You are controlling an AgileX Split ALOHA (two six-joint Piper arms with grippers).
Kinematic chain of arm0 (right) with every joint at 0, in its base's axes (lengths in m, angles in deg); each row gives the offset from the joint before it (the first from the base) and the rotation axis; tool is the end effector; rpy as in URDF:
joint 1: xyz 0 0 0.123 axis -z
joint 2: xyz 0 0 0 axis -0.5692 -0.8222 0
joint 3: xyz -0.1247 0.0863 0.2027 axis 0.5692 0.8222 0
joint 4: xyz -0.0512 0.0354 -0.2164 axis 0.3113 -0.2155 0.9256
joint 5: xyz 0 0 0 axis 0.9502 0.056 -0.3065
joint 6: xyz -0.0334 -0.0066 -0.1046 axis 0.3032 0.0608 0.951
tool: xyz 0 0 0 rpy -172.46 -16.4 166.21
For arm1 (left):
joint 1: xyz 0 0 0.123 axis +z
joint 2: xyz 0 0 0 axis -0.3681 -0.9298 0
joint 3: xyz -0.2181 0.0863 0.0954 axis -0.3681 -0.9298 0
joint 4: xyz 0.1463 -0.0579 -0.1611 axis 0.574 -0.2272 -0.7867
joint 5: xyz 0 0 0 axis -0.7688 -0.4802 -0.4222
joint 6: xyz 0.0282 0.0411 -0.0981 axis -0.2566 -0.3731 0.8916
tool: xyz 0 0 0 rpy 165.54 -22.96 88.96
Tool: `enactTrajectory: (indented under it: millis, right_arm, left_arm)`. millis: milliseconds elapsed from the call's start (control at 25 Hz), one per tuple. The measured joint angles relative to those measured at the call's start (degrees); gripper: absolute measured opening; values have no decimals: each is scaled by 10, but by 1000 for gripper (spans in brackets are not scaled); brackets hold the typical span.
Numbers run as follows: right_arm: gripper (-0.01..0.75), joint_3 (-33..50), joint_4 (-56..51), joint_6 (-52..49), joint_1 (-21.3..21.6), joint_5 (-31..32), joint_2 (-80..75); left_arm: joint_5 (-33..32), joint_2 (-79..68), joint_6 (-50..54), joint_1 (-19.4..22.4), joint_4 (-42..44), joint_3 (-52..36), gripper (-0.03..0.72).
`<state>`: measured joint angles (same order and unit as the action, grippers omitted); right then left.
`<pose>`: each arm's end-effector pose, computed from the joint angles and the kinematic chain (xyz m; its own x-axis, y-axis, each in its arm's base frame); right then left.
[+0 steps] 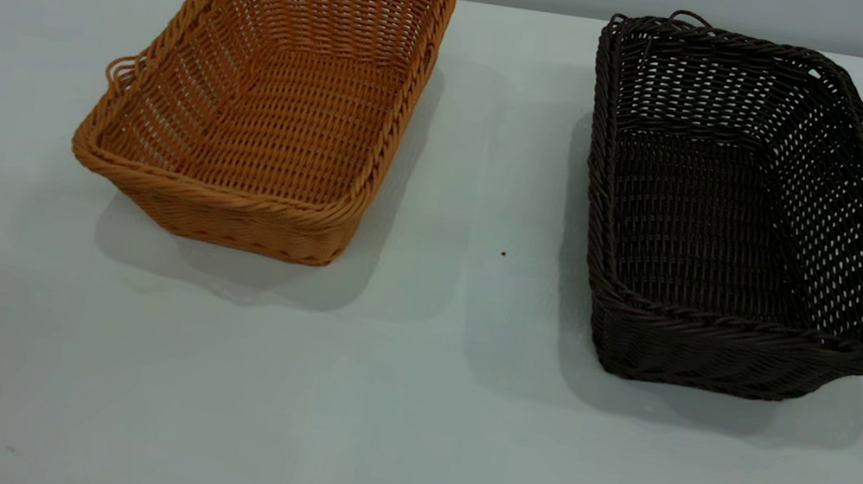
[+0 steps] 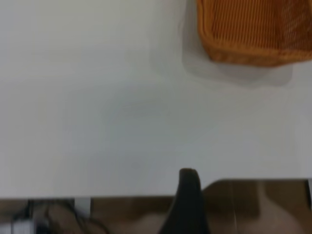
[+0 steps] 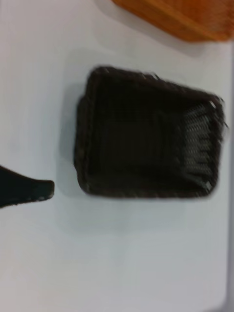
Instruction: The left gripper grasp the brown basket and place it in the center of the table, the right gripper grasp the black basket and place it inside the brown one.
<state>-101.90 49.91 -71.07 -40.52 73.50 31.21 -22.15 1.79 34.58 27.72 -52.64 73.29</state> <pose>0.0529 0.0121 0.2547 -0.5926 -0.0647 -0.8029 -0.1527 0.9877 0.0331 0.0450 -0.0114 0.2533 -0.6232 -0.0794 -0.7780 -0.0002 0.9948 -0.1014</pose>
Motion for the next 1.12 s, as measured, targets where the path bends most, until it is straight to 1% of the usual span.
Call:
enactTrajectory:
  millis: [80, 240, 360, 480, 560, 720, 800, 880, 960, 1120]
  right_arm:
    - [540, -2, -32, 24, 0, -28, -70]
    - [563, -2, -103, 59, 0, -111, -223]
    - [587, -2, -204, 118, -1, -148, -340]
    - [592, -4, -311, 182, -23, -161, -456]
    - [592, -12, -356, 198, -55, -167, -534]
    - [592, -58, -408, 182, -131, -172, -675]
    - [592, -91, -427, 166, -155, -173, -742]
    - [592, -118, -452, 157, -164, -170, -808]
    - [592, -135, -488, 148, -162, -170, -873]
    - [592, -140, -626, 130, -151, -184, -951]
  left_arm:
    - [20, -75, 0, 0, 0, 16, 576]
    - [75, -201, -8, 0, 0, 53, 576]
    - [128, -272, -40, 0, 0, 67, 576]
    - [173, -320, -60, 0, 0, 69, 576]
    - [193, -349, -73, 0, -6, 69, 576]
    - [219, -384, -99, 0, -27, 69, 576]
    - [232, -395, -104, 0, -31, 69, 576]
    - [244, -400, -104, 0, -32, 69, 576]
    - [248, -401, -105, 0, -34, 69, 576]
    - [251, -401, -106, 0, -34, 69, 576]
